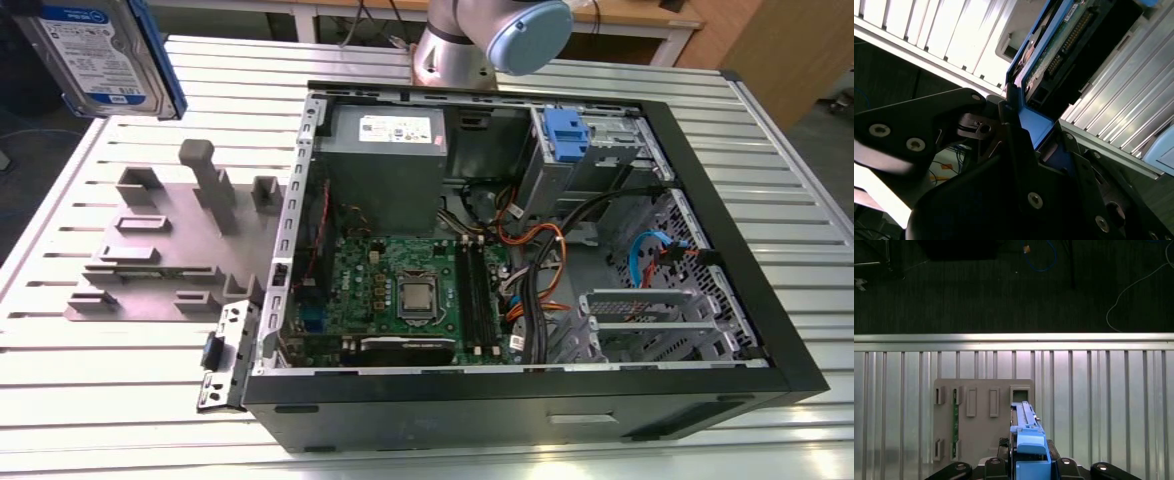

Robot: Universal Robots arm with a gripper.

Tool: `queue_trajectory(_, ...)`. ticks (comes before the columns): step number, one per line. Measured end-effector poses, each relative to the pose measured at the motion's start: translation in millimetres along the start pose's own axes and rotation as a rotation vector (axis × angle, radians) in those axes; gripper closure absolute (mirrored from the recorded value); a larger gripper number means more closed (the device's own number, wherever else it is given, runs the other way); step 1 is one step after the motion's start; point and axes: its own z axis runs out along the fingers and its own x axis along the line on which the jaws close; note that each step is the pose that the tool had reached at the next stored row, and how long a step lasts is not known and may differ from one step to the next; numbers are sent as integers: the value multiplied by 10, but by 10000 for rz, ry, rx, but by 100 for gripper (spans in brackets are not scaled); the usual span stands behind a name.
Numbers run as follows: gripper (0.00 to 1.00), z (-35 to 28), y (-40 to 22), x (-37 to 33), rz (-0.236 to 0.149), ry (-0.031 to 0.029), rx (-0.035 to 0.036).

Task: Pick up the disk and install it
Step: 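Pick up the disk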

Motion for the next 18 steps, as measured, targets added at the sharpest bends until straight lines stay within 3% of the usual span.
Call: queue_trajectory(18,64,-38,1,0,-56,1,-1)
